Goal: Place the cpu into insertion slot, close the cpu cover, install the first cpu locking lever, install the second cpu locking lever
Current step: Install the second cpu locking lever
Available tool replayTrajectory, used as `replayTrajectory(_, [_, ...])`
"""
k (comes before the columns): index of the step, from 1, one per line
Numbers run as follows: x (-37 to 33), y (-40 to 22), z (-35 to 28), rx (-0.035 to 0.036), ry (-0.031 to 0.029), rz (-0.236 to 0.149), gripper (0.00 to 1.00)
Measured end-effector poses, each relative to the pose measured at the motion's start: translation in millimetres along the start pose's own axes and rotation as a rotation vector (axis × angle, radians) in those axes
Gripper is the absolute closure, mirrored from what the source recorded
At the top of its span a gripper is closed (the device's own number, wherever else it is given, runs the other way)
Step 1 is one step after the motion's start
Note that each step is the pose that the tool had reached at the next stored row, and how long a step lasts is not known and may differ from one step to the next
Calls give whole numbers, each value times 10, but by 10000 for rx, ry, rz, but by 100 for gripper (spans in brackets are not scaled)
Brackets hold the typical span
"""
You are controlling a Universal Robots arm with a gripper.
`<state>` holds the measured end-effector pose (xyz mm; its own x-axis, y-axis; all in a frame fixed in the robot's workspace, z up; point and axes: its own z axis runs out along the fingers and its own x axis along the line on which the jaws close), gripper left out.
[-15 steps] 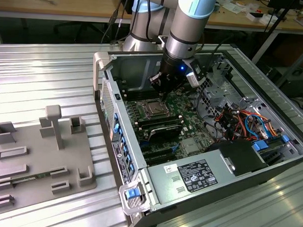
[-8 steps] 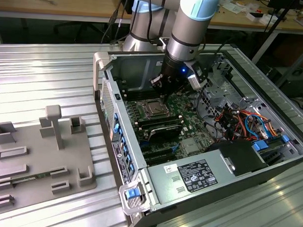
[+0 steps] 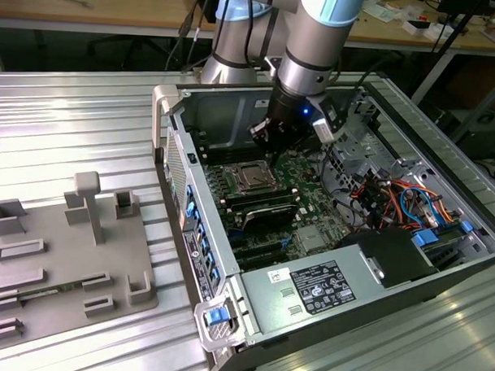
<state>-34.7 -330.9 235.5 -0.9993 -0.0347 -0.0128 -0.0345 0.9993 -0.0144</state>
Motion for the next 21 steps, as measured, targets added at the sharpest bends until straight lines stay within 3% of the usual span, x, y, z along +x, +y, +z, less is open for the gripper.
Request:
replayTrajectory(3, [2, -60, -2, -8, -1, 1, 89])
replayTrajectory(10, [10, -277, 1, -9, 0, 1, 89])
replayTrajectory(17, [23, -429, -12, -11, 0, 3, 89])
replayTrajectory(18, [44, -430, -13, -12, 2, 3, 89])
replayTrajectory(21, [197, -425, -13, -22, 1, 1, 89])
